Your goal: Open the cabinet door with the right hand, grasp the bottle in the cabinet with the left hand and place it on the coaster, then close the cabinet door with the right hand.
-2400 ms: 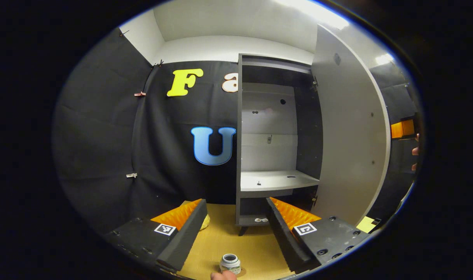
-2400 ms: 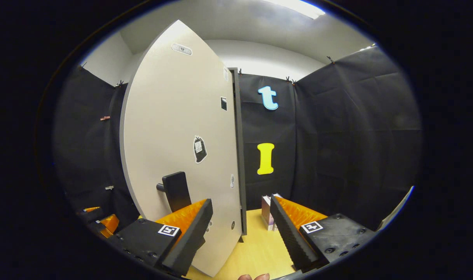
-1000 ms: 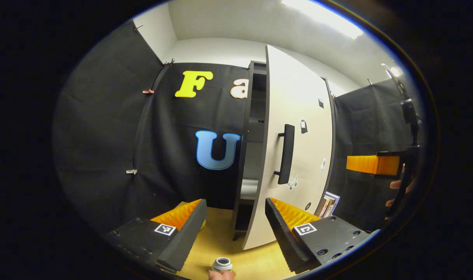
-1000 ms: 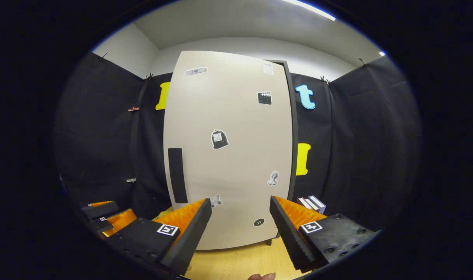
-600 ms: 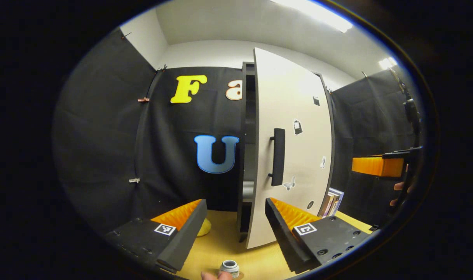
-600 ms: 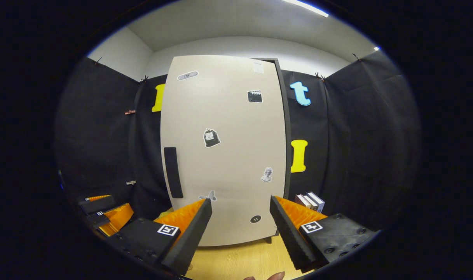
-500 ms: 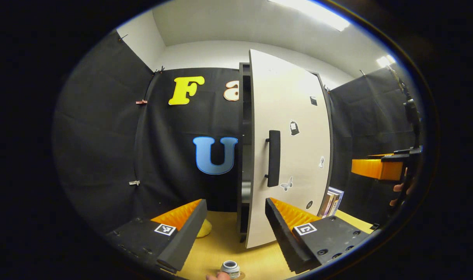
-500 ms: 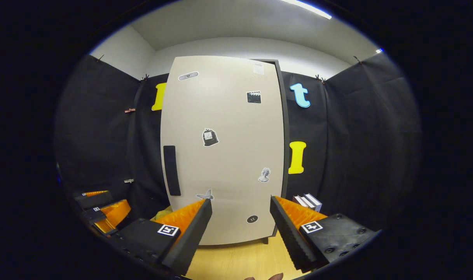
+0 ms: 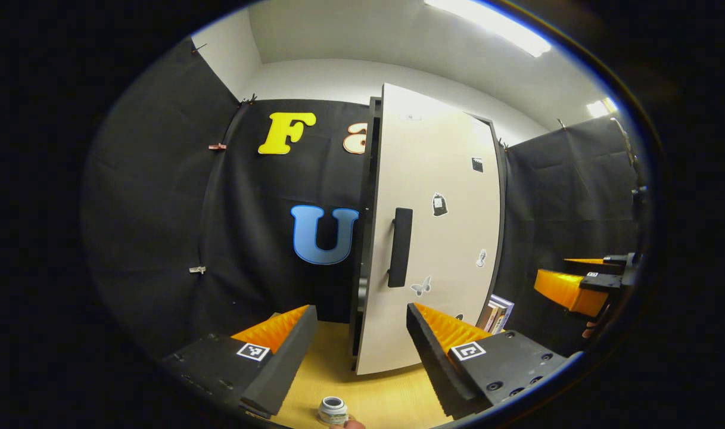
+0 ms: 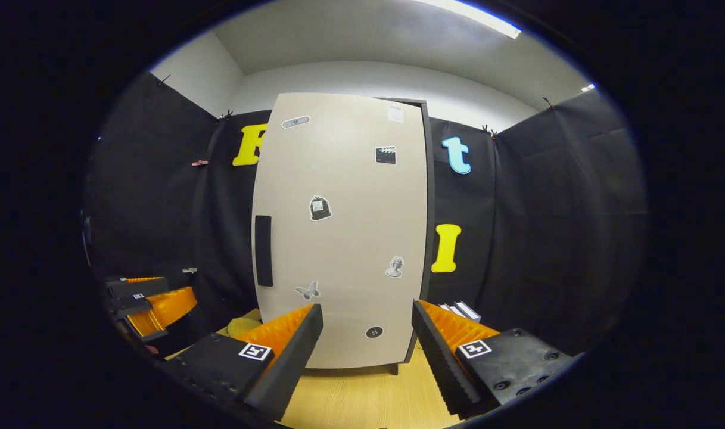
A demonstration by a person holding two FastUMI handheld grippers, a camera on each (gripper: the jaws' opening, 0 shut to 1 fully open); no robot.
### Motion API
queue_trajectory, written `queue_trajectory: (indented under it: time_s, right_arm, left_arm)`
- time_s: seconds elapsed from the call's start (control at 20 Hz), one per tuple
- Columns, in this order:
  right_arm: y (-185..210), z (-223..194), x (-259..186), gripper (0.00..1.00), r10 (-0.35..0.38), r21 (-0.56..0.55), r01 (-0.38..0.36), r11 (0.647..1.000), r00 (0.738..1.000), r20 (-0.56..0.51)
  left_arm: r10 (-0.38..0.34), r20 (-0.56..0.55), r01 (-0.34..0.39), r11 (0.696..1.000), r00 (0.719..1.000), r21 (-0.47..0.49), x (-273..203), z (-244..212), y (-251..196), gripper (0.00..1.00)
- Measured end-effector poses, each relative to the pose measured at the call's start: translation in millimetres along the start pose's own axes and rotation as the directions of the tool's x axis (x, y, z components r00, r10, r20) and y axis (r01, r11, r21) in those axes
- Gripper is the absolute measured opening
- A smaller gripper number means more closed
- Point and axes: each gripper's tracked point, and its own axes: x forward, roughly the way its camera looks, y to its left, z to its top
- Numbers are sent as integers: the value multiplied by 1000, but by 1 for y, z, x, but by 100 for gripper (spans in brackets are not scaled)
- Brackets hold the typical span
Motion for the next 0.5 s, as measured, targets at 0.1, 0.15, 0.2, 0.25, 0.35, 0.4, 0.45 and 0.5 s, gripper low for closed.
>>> queue_trajectory:
  time_s: [0.1, 0.15, 0.2, 0.25, 0.35, 0.4, 0.45, 0.5]
  right_arm:
    - [-1, -1, -3, 98, 0, 13, 0, 1000, 1000, -2]
    - [-2, -1, -5, 98, -2, 16, 2, 1000, 1000, -1]
    - [-3, -1, -5, 97, -2, 17, 2, 1000, 1000, 1]
    - [-4, 0, -6, 97, -5, 16, 5, 1000, 1000, 4]
    - [-5, -2, -7, 97, -5, 16, 5, 1000, 1000, -1]
    - [-6, -2, -8, 97, -8, 17, 8, 1000, 1000, -3]
    - [-7, -2, -8, 97, -11, 19, 11, 1000, 1000, -5]
    - [-8, -2, -9, 98, -15, 20, 15, 1000, 1000, -5]
  left_arm:
    - [-1, 5, 1, 1000, 1000, 9, -2, 2, 0, 95]
    - [-7, 6, 7, 1000, 1000, 13, -3, 2, -1, 95]
    - [-11, 8, 11, 1000, 1000, 14, -4, 3, -2, 95]
    - [-16, 12, 15, 1000, 1000, 15, -4, 3, -4, 95]
    - [-14, 13, 14, 999, 1000, 29, -5, 4, -4, 95]
    - [-16, 13, 15, 999, 1000, 36, -5, 4, -5, 95]
    - [-20, 14, 19, 999, 1000, 39, -4, 5, -6, 95]
    - [-22, 15, 21, 999, 1000, 40, -5, 5, -8, 95]
